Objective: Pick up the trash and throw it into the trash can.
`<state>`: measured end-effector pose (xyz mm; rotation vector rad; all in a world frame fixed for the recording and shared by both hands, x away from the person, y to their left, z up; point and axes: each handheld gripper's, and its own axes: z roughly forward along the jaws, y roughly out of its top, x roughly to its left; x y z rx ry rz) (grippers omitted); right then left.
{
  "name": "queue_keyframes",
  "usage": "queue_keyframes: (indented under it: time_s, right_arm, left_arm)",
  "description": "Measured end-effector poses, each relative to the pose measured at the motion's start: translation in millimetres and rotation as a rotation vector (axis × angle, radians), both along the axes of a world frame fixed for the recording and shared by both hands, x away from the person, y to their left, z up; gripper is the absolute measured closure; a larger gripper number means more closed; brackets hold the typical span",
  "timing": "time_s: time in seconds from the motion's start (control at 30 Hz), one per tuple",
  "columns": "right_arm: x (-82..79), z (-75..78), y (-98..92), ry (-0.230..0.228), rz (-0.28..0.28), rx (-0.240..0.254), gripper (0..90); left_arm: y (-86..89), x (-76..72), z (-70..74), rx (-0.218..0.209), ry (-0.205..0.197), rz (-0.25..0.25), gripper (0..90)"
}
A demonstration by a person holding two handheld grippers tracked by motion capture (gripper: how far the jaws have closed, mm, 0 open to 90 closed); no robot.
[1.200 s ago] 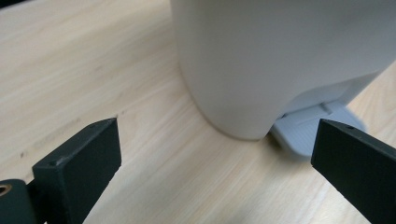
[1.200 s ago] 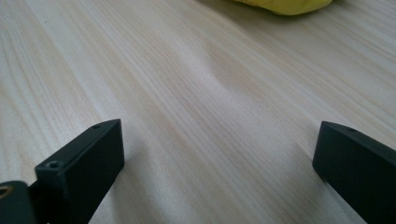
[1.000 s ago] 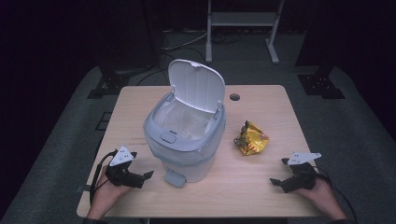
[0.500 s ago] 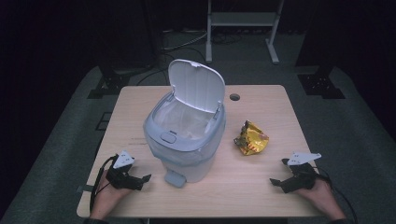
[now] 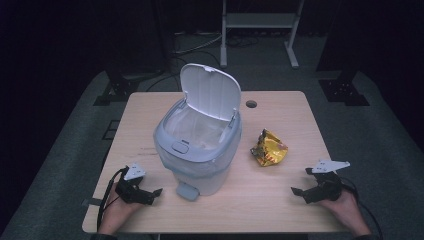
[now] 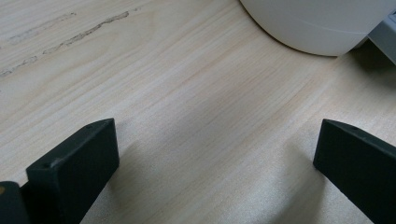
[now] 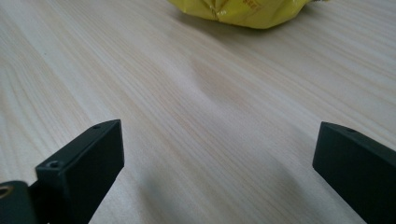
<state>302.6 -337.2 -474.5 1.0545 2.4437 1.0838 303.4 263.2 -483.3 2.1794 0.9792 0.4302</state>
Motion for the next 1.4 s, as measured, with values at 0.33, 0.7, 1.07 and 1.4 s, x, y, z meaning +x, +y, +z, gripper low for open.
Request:
queue_keyframes:
  time_s: [0.33, 0.7, 1.07, 1.4]
  right_arm:
    - [5.1, 13.8, -0.8, -0.023, -0.013, 0.032, 1.2]
    - [16.2, 39.6, 0.5, -0.074, -0.01, 0.061, 1.8]
    - [26.6, 56.6, 3.5, -0.102, 0.01, 0.112, 10.9]
    - [36.8, 70.0, 8.7, -0.133, 0.025, 0.123, 14.0]
  left_arm:
    - [-0.1, 0.0, -0.1, -0.001, -0.002, 0.0, 0.0]
    - [-0.2, 0.2, -0.2, -0.002, -0.002, -0.001, 0.0]
    - [0.1, 0.1, 0.1, 0.003, 0.001, -0.003, 0.0]
    - [0.1, 0.4, 0.0, 0.0, 0.001, 0.004, 0.0]
